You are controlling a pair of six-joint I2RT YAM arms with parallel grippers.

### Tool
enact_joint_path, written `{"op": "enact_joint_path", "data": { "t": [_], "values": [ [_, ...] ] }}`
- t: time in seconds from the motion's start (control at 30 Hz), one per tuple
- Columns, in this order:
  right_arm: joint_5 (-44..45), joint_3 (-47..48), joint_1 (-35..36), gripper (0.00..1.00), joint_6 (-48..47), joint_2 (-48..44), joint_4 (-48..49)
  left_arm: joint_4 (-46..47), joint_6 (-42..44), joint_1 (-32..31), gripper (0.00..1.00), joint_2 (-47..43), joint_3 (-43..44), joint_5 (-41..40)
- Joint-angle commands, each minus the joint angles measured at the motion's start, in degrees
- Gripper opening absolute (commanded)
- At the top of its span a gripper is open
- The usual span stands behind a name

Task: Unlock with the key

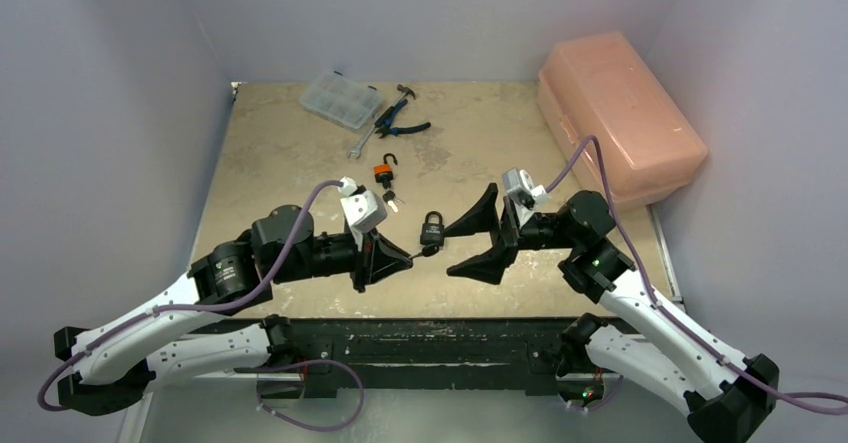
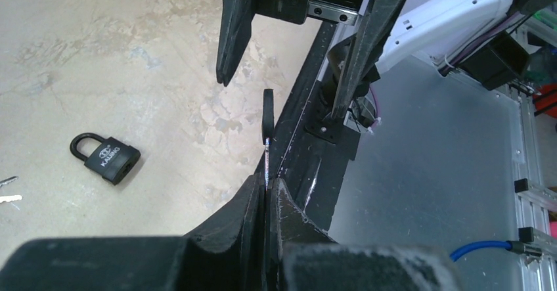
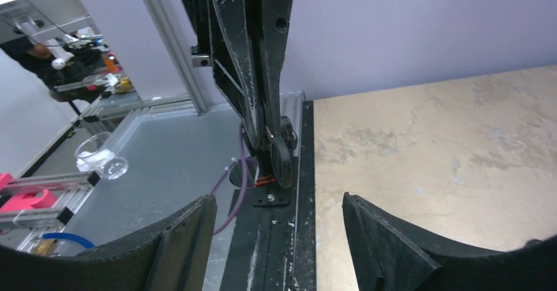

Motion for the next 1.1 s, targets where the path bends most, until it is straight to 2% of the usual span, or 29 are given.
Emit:
{"op": "enact_joint_path", "data": {
  "t": [0.0, 0.63, 1.07],
  "values": [
    [-4.7, 0.9, 0.2, 0.76, 1.6, 1.0, 4.8, -0.1, 1.5, 0.2, 0.00, 0.9, 2.7, 3.3],
    [-4.5, 1.9, 1.7, 0.49, 3.8, 4.4, 8.0, 3.1, 3.9, 0.2, 0.00, 3.9, 1.9, 4.7],
    [-3.8, 1.7, 1.9, 0.50, 2.3, 5.7, 6.7, 3.6, 4.3, 0.3, 0.00, 4.6, 2.2, 4.7]
  ]
}}
